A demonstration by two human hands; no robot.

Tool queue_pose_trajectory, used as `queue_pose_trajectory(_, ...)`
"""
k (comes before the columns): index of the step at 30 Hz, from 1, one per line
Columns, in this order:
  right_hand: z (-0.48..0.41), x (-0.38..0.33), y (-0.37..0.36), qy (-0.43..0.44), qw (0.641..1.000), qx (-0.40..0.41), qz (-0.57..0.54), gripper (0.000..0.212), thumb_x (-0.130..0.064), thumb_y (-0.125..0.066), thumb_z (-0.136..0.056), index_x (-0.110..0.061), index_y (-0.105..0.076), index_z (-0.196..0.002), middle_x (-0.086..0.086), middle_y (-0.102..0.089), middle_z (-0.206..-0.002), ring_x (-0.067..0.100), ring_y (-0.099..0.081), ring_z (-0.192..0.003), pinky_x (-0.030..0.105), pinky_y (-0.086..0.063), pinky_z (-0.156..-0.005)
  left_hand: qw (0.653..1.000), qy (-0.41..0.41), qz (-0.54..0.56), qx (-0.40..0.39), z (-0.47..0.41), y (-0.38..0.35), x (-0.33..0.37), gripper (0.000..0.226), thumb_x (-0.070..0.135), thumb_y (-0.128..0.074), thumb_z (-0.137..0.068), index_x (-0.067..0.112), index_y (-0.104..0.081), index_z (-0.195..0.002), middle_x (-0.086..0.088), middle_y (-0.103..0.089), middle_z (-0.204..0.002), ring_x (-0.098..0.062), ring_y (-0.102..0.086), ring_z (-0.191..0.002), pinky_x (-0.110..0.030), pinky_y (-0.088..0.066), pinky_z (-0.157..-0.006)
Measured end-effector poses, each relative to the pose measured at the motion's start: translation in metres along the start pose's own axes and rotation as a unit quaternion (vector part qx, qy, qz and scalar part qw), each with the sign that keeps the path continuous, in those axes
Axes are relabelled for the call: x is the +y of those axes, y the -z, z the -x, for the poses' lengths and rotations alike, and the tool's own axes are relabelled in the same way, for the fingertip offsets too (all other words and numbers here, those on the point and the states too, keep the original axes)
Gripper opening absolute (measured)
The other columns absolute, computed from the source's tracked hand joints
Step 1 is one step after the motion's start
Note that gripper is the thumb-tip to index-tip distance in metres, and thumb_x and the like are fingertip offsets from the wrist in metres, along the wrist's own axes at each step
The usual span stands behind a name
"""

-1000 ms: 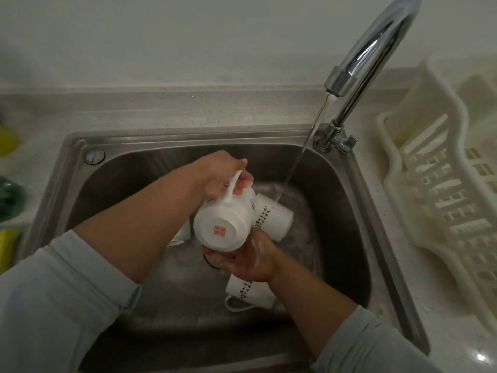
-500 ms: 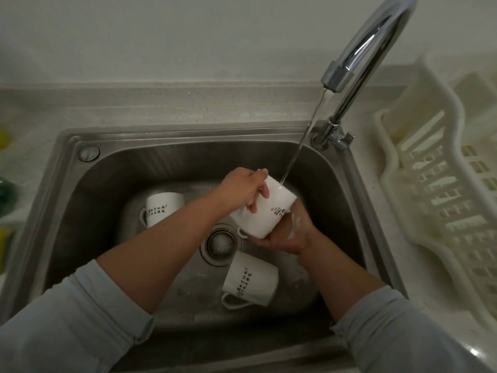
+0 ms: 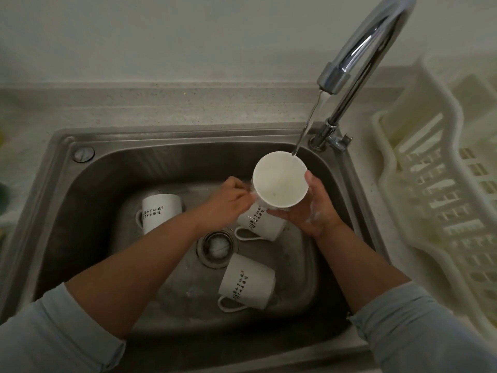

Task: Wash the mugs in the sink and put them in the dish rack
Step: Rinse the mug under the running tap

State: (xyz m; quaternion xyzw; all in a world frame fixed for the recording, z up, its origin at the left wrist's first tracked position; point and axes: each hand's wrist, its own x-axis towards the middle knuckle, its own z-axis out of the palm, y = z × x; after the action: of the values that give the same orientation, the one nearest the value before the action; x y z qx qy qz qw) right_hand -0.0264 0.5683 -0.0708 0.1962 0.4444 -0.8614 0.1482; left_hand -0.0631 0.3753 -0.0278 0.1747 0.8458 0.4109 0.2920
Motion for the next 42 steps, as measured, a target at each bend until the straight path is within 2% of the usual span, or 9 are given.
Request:
queue_pose_trajectory(5,-0.001,-0.009,-0.001,0.059,0.997,0.032,0.049,0.121,-0.055,-0.087,-0.039,-0.023,-0.033,-0.143,0.017,-0.038,-0.144,0.041,-0.046,-0.125,0.048,-0.052,-0.079,0.999,0.017,0.026,-0.023,-0.004,-0.007,-0.011,0.038,0.029,-0.036,-0.100,0.001,-0.057,-0.116,-0.012,-0.043,-0.129,-0.024,-0.052,-0.113,-0.039,-0.043,-0.099)
queue_pose_trajectory(9,0.001,-0.013,0.002,0.088,0.992,0.070,0.049,0.124,-0.056,-0.088,-0.031,-0.025,-0.037,-0.140,0.012,-0.042,-0.139,0.035,-0.051,-0.118,0.043,-0.055,-0.073,0.996,0.018,0.086,-0.002,-0.006,-0.016,0.000,0.038,0.025,-0.034,-0.101,-0.002,-0.053,-0.122,-0.016,-0.054,-0.121,-0.030,-0.056,-0.112,-0.044,-0.048,-0.093)
queue_pose_trajectory(16,0.009,0.000,0.019,-0.042,0.994,0.093,0.027,0.074,-0.057,-0.057,-0.072,-0.024,-0.043,-0.137,0.015,-0.045,-0.140,0.038,-0.048,-0.122,0.054,-0.051,-0.083,0.993,0.041,0.107,-0.024,-0.009,-0.023,0.001,0.027,0.029,-0.038,-0.100,0.016,-0.057,-0.085,-0.004,-0.064,-0.093,-0.012,-0.065,-0.091,-0.034,-0.049,-0.080)
queue_pose_trajectory(24,0.003,0.001,0.012,-0.051,0.995,0.084,-0.001,0.078,-0.059,-0.051,-0.068,-0.024,-0.043,-0.137,0.014,-0.045,-0.140,0.037,-0.047,-0.124,0.047,-0.053,-0.075,0.989,0.050,0.138,0.025,-0.010,-0.013,0.008,0.033,0.026,-0.039,-0.100,0.019,-0.049,-0.069,0.004,-0.059,-0.076,-0.018,-0.065,-0.094,-0.038,-0.049,-0.082)
queue_pose_trajectory(28,0.009,0.010,0.019,-0.078,0.995,0.066,0.012,0.106,-0.064,-0.077,-0.046,-0.023,-0.043,-0.138,0.016,-0.045,-0.138,0.039,-0.046,-0.125,0.048,-0.054,-0.074,0.986,0.074,0.148,0.009,-0.005,-0.018,0.002,0.034,0.023,-0.041,-0.099,0.016,-0.049,-0.067,0.002,-0.058,-0.075,-0.016,-0.065,-0.089,-0.033,-0.049,-0.076)
queue_pose_trajectory(30,0.007,0.012,0.012,-0.072,0.995,0.064,0.002,0.099,-0.062,-0.073,-0.053,-0.021,-0.043,-0.138,0.016,-0.045,-0.139,0.038,-0.046,-0.124,0.046,-0.056,-0.071,0.981,0.084,0.168,0.039,-0.007,-0.017,0.000,0.032,0.022,-0.042,-0.099,0.013,-0.051,-0.070,0.001,-0.057,-0.074,-0.019,-0.066,-0.090,-0.036,-0.050,-0.078)
queue_pose_trajectory(32,0.003,0.007,0.010,-0.049,0.996,0.079,-0.003,0.082,-0.058,-0.060,-0.065,-0.021,-0.043,-0.136,0.017,-0.044,-0.140,0.037,-0.047,-0.124,0.048,-0.055,-0.078,0.981,0.075,0.172,0.055,-0.011,-0.015,0.003,0.033,0.023,-0.042,-0.099,0.015,-0.050,-0.068,0.002,-0.057,-0.073,-0.020,-0.066,-0.092,-0.038,-0.050,-0.081)
queue_pose_trajectory(35,0.004,0.001,0.018,-0.034,0.997,0.067,0.011,0.102,-0.060,-0.077,-0.049,-0.021,-0.043,-0.137,0.017,-0.045,-0.139,0.039,-0.047,-0.124,0.052,-0.050,-0.086,0.988,0.055,0.141,0.040,-0.011,-0.017,0.002,0.034,0.028,-0.043,-0.098,0.018,-0.053,-0.066,0.004,-0.057,-0.070,-0.022,-0.064,-0.085,-0.040,-0.051,-0.082)
queue_pose_trajectory(42,0.008,0.003,0.013,0.001,1.000,0.020,0.008,0.116,-0.056,-0.086,-0.041,-0.018,-0.040,-0.140,0.020,-0.043,-0.141,0.041,-0.050,-0.120,0.044,-0.056,-0.072,0.981,0.030,0.180,0.072,-0.002,-0.015,-0.006,0.035,0.018,-0.047,-0.097,0.017,-0.055,-0.064,-0.020,-0.067,-0.090,-0.022,-0.066,-0.097,-0.045,-0.050,-0.093)
